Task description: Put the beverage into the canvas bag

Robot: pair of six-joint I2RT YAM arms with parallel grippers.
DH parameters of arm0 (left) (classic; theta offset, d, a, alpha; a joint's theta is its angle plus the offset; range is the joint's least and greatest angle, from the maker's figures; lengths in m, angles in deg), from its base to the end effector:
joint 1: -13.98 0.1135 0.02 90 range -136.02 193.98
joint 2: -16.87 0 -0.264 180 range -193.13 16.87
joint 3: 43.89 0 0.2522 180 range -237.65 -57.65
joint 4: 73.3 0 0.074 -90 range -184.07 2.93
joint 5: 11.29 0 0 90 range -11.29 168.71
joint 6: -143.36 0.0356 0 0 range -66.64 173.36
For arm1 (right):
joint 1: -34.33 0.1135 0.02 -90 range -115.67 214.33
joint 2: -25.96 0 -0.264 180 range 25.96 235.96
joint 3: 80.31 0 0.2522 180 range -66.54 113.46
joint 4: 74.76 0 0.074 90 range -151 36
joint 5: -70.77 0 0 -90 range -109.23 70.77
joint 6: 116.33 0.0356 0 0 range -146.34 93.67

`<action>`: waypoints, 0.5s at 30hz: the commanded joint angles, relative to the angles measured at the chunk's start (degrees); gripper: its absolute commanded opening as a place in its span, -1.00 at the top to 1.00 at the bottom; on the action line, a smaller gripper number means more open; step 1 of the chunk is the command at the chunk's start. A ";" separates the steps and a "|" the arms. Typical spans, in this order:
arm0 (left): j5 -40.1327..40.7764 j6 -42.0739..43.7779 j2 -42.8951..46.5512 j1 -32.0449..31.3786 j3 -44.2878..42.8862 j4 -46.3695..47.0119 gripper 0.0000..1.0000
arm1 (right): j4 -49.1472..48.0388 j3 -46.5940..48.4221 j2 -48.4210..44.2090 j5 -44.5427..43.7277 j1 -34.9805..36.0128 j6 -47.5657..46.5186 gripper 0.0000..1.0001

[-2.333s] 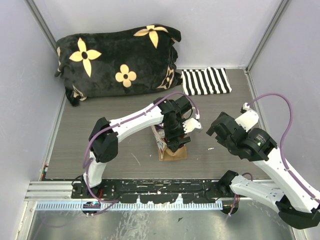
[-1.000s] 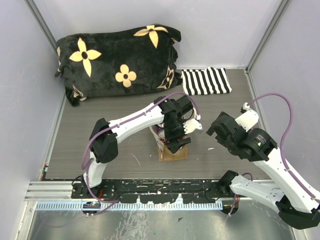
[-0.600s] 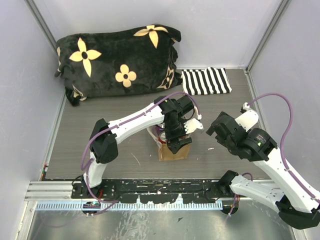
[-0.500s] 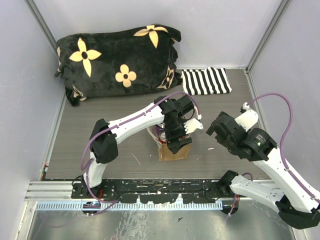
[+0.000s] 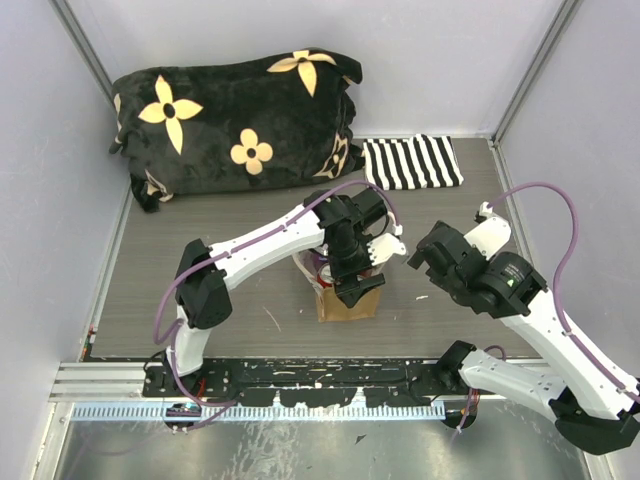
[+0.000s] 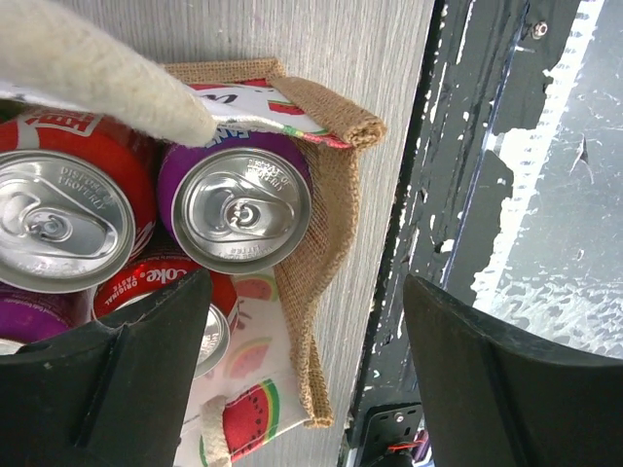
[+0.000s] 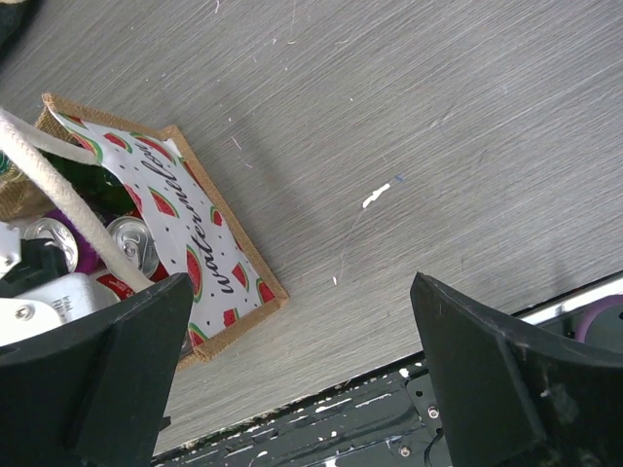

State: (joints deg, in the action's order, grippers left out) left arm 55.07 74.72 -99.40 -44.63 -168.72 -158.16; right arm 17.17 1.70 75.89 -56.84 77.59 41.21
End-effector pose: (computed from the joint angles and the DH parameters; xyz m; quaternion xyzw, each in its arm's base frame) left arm 0.2021 -0.3587 0.2842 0.6432 0.7289 -0.2300 0.0457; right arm 0.0987 0.0630 0.3611 0.2742 0.8760 0.0259 0.3960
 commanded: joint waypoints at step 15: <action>4.65 -16.16 14.64 8.61 -6.08 12.05 -0.97 | -13.82 7.94 7.06 -2.22 -1.43 -12.70 -1.00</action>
State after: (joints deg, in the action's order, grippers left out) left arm 58.37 65.93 -90.48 -40.52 -172.44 -153.04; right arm 13.41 4.35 78.73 -57.03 77.53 36.71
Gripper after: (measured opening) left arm 0.992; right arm 0.999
